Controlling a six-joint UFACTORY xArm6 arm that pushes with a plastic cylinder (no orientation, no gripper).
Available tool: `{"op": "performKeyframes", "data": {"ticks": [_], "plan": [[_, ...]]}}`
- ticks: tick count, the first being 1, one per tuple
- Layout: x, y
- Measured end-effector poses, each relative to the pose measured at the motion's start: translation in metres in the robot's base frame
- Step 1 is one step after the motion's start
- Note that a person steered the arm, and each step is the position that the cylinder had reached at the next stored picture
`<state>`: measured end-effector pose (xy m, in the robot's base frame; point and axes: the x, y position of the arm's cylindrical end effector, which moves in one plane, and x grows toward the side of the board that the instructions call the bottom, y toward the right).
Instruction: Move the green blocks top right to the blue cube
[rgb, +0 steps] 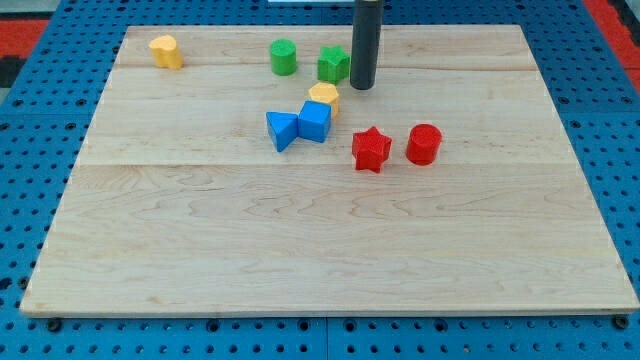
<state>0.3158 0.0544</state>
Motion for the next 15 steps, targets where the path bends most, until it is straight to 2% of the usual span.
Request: {"op": "performKeyframes", "data": {"ticks": [1, 2, 3, 4, 5, 6, 7, 8, 9, 11, 12, 13, 14, 15], "plan": [[0.011, 0.035], [0.026, -0.014], [0.018, -0.076], [0.014, -0.107], [-0.004, -0.139], [-0.048, -0.168], [-0.064, -0.135], [-0.034, -0.071], [-0.084, -0.071], [-0.109, -0.049], [-0.091, -0.032], [-0.019, -0.029], [-0.037, -0.029], [-0.069, -0.070]]}}
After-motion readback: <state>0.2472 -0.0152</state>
